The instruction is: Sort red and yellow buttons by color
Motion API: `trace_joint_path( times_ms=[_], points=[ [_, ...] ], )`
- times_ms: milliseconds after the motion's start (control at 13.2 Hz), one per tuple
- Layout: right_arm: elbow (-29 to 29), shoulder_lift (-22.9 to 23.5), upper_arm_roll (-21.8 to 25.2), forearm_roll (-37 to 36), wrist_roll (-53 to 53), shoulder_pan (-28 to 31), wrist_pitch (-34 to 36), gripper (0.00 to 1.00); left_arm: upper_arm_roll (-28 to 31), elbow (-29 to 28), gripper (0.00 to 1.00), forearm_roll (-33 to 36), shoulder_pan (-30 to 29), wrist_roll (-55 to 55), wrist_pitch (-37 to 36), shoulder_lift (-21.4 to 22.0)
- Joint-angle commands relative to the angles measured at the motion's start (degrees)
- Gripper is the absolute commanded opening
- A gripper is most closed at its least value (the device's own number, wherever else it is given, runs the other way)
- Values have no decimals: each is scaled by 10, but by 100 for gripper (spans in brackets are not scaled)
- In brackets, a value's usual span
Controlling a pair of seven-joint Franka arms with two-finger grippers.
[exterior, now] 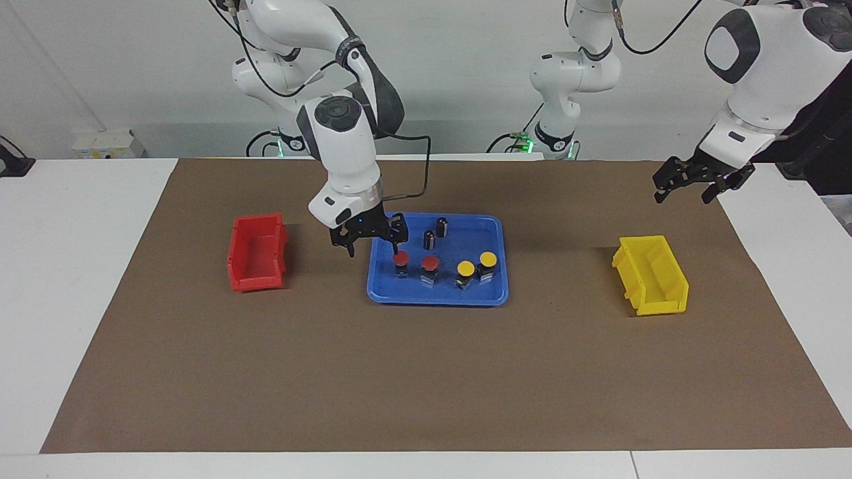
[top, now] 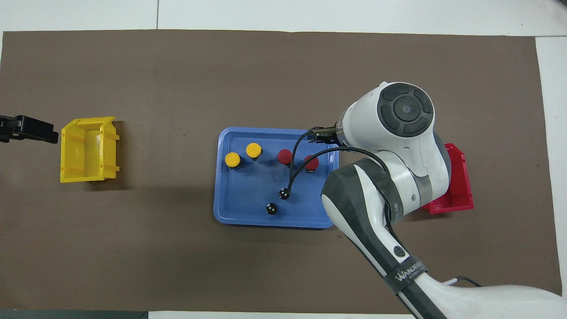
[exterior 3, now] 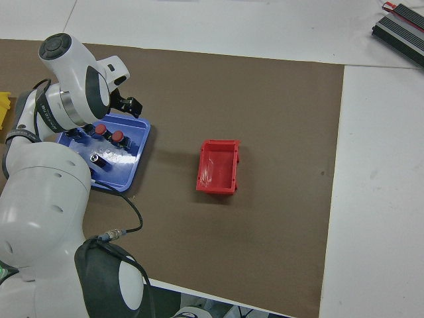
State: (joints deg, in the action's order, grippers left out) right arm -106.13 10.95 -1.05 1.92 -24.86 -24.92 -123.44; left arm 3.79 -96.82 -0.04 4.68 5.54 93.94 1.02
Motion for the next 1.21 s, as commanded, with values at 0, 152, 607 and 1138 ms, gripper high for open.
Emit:
trace_joint_path(
  times_ms=[0, 152, 607, 1138],
  points=[
    [-18, 10, 0, 7, -12, -22, -35, 100, -2, -10, 100, -7, -6, -11, -14, 14],
    [-23, 14, 0, 7, -12, -26, -42, 100, -2, -10, 100, -7, -7, -13, -13, 14],
    [-51, 31, 1, 0, -13, -38, -72, 100, -2, -12, 100, -7, -7, -11, -12, 16],
    [-80, 46, 1, -1, -9, -41, -108, 89, -2, -20, 100, -7, -8, -12, -14, 20]
  ],
)
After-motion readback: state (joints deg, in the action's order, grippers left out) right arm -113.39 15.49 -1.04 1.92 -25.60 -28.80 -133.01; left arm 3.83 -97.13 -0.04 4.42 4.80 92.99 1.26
